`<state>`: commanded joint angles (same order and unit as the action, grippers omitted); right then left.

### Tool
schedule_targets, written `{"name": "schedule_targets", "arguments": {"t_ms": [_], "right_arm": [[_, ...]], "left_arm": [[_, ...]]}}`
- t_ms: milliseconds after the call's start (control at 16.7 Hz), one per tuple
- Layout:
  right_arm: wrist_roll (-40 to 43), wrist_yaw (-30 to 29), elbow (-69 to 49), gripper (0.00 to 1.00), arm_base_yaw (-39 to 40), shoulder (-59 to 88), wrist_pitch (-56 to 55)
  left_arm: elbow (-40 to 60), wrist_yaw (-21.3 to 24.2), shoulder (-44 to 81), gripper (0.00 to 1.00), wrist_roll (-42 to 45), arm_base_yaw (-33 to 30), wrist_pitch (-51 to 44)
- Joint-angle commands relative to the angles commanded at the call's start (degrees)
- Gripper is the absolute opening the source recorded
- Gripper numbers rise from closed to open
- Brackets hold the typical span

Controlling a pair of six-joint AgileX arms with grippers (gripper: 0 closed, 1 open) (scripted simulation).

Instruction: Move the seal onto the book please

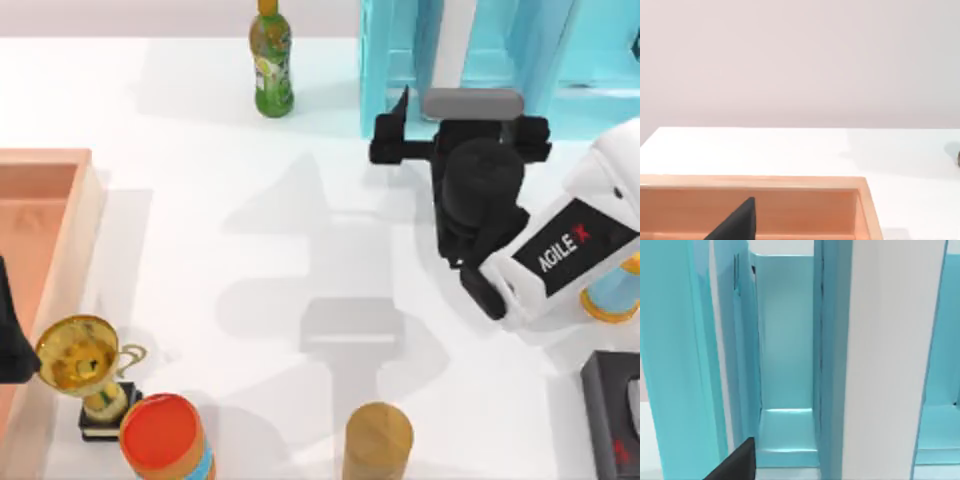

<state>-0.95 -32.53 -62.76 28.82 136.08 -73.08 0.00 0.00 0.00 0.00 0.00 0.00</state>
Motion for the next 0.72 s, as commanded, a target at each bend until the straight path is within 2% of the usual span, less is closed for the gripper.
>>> {"name": "schedule_targets", "arguments": {"t_ms": [480, 720], "right_arm": [[0.19, 4.67, -20.40, 1.00, -4.74, 8.52, 11.50], [0.18, 5.28, -22.42, 1.00, -5.35, 9.31, 12.84]], "left_arm": [[0.00, 0.00, 0.00, 1.00, 0.00, 0.00, 0.00], [0.00, 0.00, 0.00, 1.00, 0.00, 0.00, 0.00]]}}
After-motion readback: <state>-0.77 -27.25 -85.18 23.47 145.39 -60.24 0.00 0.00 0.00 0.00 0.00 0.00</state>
